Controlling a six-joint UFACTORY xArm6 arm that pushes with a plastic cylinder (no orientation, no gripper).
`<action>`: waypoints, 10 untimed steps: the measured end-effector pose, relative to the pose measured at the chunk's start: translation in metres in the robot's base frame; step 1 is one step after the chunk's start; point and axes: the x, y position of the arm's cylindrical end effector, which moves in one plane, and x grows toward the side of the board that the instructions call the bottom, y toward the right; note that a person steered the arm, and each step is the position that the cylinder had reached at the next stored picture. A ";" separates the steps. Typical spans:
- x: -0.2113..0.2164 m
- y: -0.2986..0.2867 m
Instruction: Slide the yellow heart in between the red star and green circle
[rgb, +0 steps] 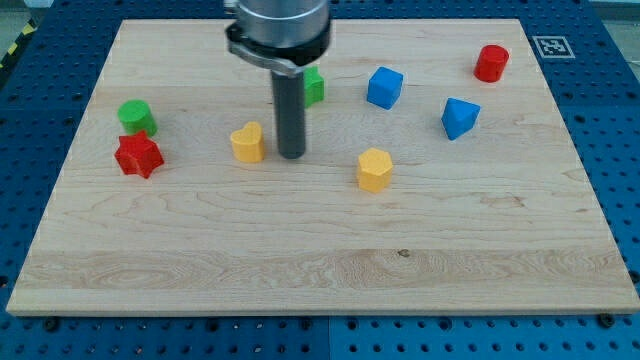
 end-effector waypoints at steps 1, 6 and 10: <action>0.000 -0.044; -0.033 -0.085; -0.012 -0.060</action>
